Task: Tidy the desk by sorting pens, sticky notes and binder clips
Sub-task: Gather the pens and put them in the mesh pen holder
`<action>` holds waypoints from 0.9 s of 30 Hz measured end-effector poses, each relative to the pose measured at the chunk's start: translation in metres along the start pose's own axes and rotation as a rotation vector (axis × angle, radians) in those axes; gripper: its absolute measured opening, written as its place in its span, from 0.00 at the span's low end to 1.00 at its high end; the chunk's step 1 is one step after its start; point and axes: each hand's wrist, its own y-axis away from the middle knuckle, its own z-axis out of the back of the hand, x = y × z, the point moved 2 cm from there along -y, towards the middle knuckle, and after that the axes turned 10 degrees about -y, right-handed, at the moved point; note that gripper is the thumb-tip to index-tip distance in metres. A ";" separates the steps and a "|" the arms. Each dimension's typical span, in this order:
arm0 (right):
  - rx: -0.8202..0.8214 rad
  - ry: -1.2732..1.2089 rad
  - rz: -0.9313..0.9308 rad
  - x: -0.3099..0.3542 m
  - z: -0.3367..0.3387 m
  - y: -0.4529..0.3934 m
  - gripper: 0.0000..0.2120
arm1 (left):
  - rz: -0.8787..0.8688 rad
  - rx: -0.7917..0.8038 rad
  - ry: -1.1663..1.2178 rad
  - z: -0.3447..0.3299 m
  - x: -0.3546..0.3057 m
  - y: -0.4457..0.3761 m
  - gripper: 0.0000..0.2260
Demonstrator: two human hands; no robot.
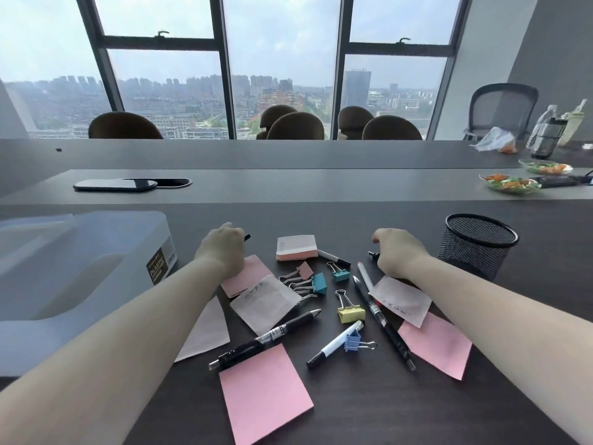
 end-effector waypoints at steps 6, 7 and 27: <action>-0.034 -0.093 0.114 0.014 -0.002 0.004 0.20 | 0.027 -0.060 0.090 0.011 0.004 0.006 0.10; -0.041 -0.109 0.118 0.016 -0.002 0.005 0.20 | 0.024 -0.054 0.095 0.012 0.005 0.007 0.10; 0.322 0.022 -0.015 0.033 0.007 0.053 0.17 | 0.007 0.074 0.173 0.023 0.002 0.056 0.12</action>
